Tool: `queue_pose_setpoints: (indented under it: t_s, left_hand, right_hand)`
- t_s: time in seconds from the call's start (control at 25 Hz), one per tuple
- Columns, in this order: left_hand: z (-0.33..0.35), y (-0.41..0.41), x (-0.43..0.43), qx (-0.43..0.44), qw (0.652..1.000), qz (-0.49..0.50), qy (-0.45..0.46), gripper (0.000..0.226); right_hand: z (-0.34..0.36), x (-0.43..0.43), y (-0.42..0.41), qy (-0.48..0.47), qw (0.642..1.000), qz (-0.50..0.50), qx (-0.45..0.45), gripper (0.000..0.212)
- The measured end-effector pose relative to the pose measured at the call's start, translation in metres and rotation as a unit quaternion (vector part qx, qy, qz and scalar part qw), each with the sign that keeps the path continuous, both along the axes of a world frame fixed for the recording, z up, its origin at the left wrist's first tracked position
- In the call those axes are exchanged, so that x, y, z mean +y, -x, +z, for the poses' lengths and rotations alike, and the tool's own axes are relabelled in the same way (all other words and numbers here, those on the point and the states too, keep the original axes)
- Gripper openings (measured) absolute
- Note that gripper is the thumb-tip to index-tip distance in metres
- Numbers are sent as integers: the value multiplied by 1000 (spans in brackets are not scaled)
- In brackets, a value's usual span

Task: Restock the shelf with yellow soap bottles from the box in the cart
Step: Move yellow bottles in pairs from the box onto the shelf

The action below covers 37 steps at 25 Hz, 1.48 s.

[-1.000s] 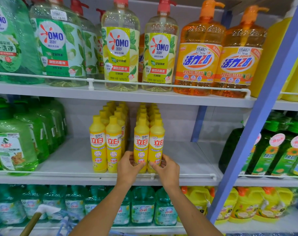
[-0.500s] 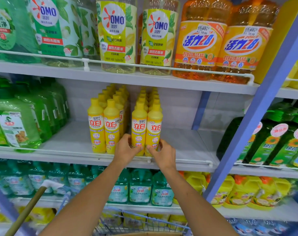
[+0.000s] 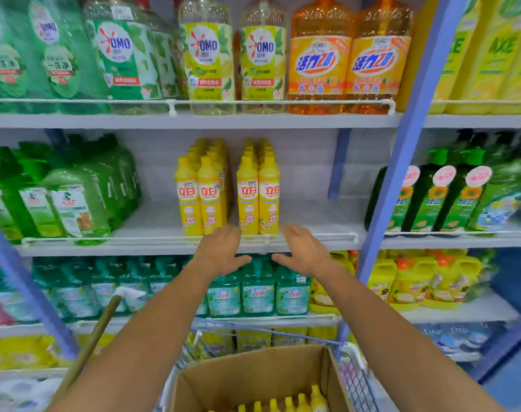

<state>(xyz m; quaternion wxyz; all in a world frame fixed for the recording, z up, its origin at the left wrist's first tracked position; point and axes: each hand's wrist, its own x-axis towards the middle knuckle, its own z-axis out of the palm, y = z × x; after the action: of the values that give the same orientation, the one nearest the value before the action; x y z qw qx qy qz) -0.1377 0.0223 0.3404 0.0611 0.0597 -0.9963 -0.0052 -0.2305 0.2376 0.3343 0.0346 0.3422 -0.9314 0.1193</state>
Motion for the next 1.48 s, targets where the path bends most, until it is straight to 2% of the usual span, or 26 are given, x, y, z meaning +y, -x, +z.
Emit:
queue_pose_setpoints:
  t_s: [0.08, 0.16, 0.36, 0.52, 0.8, 1.24, 1.36, 1.48]
  left_hand:
    - [-5, -35, 8, -21, 999, -19, 40, 82]
    - [-18, -70, 12, -43, 998, -29, 33, 91]
    - [-77, -137, 19, -85, 996, -7, -26, 93]
    - [-125, -169, 20, -149, 986, 18, -66, 92]
    - [-213, -180, 17, -233, 966, 64, -88, 86]
    - [-397, -147, 48, -389, 896, 102, -189, 80]
    - [-459, -128, 46, -402, 885, 99, -214, 77]
    - [-514, -105, 38, -389, 885, 99, -236, 76]
  right_hand:
    - [-1, -1, -32, -68, 997, 10, 47, 85]
    - [-8, -7, -69, -123, 990, 22, 68, 90]
    - [-50, -23, -146, -184, 981, 56, 32, 91]
    - [-95, -26, -172, -202, 977, 65, -8, 89]
    - [-203, -14, -168, -212, 965, 73, -139, 91]
    - [-402, 28, -115, -255, 920, 41, -294, 81]
    - [-460, 33, -108, -270, 909, 21, -317, 79]
    - [-515, 26, -95, -255, 916, 2, -309, 81]
